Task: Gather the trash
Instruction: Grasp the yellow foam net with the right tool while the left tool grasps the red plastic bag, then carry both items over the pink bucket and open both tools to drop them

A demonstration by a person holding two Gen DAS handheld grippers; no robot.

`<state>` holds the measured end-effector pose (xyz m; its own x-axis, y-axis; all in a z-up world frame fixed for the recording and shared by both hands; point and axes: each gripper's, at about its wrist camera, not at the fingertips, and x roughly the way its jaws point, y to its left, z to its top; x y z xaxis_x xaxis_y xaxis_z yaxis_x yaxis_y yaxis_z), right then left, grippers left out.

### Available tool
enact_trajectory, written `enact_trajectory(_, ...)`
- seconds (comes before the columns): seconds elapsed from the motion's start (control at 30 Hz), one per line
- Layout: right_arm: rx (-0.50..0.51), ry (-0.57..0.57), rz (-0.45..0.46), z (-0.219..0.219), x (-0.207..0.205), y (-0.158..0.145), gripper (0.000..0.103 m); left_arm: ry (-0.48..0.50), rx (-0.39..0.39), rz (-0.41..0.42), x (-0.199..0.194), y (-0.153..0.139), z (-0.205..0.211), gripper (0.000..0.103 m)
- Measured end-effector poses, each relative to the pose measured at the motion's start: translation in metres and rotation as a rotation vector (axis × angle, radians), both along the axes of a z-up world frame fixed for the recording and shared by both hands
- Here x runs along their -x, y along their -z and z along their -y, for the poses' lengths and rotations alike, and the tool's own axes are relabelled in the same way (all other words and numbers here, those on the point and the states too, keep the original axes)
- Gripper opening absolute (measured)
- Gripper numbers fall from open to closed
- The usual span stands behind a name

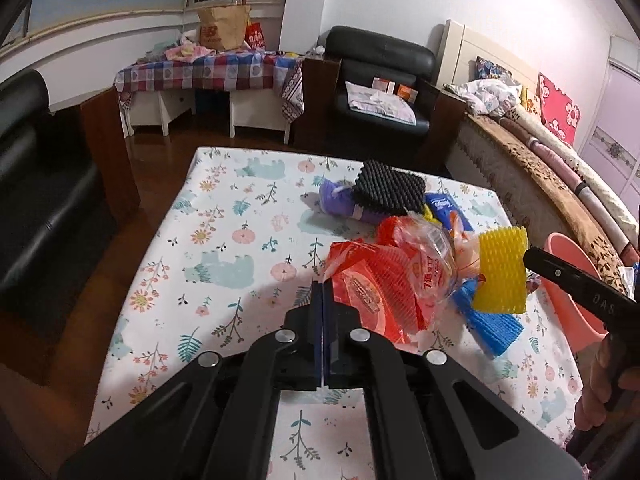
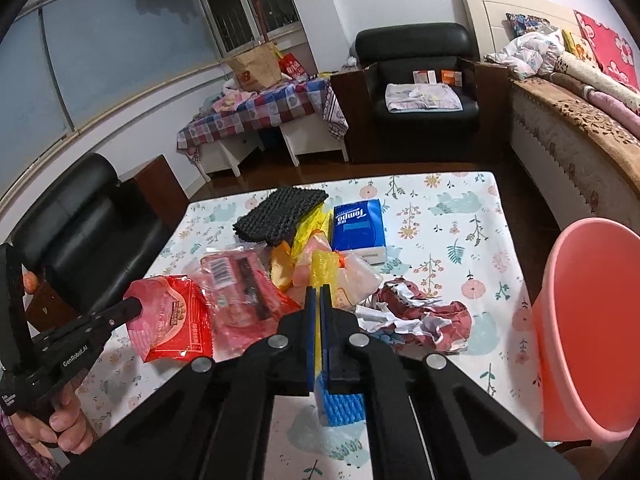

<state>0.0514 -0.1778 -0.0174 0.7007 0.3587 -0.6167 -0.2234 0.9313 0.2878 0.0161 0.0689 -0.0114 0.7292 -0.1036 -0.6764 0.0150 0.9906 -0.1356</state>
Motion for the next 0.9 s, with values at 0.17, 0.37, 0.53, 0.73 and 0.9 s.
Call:
enact_trajectory(0.17,-0.017,0.009,0.025,0.009,0.011,-0.009,0.001,-0.004,-0.002,0.039,0.008,-0.015,0.000,0.000)
enact_trajectory(0.37,-0.036,0.029,0.043,0.023,0.024,-0.021,0.001,0.001,0.003,0.083,0.015,-0.031,0.001,0.000)
enact_trajectory(0.53,-0.052,0.040,0.070,0.029,0.034,-0.032,0.001,0.006,0.007,0.117,0.019,-0.047,0.001,0.000)
enact_trajectory(0.73,-0.064,0.057,0.095,0.041,0.044,-0.044,0.001,0.035,0.016,0.144,0.021,-0.062,0.012,0.000)
enact_trajectory(0.9,-0.069,0.096,0.114,0.059,0.052,-0.051,0.001,0.091,0.019,0.155,0.018,-0.069,0.034,0.000)
